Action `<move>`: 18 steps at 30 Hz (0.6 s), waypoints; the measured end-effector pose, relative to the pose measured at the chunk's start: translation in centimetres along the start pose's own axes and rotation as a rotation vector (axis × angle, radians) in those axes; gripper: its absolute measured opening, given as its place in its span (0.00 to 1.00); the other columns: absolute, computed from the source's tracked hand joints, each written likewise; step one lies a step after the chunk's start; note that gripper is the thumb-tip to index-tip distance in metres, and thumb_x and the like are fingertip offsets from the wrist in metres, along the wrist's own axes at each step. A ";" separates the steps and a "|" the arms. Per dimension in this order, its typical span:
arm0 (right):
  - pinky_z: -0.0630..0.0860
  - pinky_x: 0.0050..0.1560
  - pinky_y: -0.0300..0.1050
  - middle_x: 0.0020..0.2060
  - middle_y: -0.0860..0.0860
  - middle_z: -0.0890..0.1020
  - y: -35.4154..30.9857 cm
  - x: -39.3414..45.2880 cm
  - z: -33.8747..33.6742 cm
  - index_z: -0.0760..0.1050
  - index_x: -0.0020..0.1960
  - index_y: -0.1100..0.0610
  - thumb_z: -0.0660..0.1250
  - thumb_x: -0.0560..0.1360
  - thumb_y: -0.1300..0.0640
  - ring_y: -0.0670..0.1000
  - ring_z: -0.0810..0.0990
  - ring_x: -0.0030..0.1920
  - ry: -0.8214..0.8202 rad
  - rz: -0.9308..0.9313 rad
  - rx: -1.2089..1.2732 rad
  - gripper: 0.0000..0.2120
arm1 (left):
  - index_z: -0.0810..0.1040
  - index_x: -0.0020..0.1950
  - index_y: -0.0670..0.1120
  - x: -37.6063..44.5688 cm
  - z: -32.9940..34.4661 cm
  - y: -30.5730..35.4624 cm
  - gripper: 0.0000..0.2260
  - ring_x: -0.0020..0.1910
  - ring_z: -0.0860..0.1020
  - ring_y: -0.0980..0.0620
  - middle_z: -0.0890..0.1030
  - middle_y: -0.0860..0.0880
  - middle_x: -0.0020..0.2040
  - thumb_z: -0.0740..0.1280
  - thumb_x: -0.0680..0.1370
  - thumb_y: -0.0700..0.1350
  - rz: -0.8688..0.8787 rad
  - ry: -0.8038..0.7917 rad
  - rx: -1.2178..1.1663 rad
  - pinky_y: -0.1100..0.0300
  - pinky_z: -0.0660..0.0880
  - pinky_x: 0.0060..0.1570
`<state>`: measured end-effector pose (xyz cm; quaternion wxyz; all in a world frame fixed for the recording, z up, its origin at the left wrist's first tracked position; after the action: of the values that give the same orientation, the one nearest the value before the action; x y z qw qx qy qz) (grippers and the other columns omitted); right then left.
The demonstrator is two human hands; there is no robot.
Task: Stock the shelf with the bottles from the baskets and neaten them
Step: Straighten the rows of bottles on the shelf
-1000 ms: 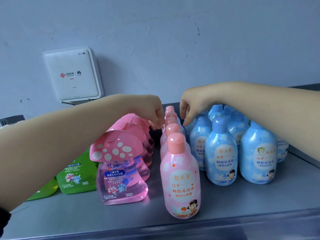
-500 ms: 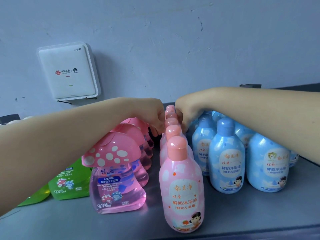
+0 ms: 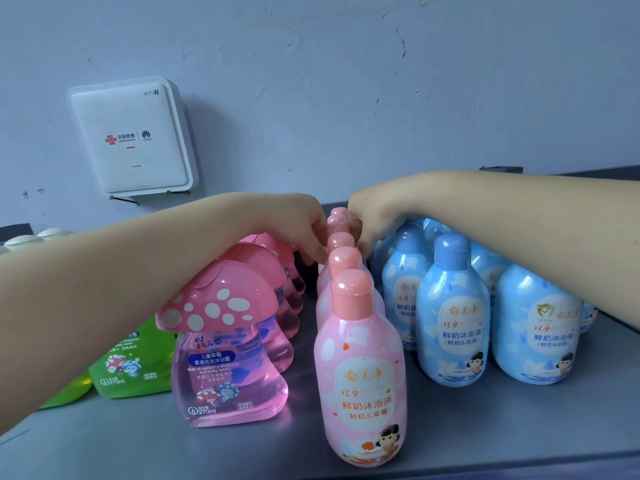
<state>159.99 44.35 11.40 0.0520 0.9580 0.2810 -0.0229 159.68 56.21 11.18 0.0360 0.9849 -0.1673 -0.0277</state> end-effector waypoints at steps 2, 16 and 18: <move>0.67 0.33 0.38 0.41 0.52 0.77 0.0 -0.1 0.0 0.72 0.34 0.52 0.72 0.69 0.50 0.48 0.71 0.34 -0.004 -0.001 -0.003 0.11 | 0.75 0.31 0.53 0.1 0.0 0.1 0.10 0.23 0.70 0.64 0.74 0.59 0.22 0.72 0.71 0.45 0.003 0.006 0.012 0.74 0.65 0.26; 0.67 0.33 0.38 0.34 0.49 0.75 -0.1 -0.2 0.2 0.71 0.33 0.52 0.73 0.69 0.51 0.48 0.71 0.34 0.019 -0.001 0.022 0.12 | 0.76 0.32 0.54 -0.2 -0.1 0.0 0.11 0.24 0.71 0.65 0.76 0.59 0.24 0.71 0.72 0.43 0.030 -0.011 -0.036 0.74 0.67 0.29; 0.67 0.33 0.38 0.38 0.51 0.76 -0.2 -0.2 0.2 0.72 0.34 0.52 0.73 0.69 0.51 0.50 0.72 0.37 0.018 -0.003 0.020 0.11 | 0.77 0.34 0.54 -0.1 0.0 0.0 0.08 0.25 0.71 0.64 0.77 0.58 0.27 0.71 0.72 0.44 0.037 -0.007 -0.029 0.71 0.68 0.32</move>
<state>159.75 44.40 11.23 0.0399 0.9582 0.2827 -0.0171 159.58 56.20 11.20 0.0502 0.9808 -0.1854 -0.0330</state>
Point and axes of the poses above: each hand's wrist, its own x-axis towards the middle knuckle, its own z-axis out of the palm, y = z × x, the point moved 3 cm from there along x, towards the middle knuckle
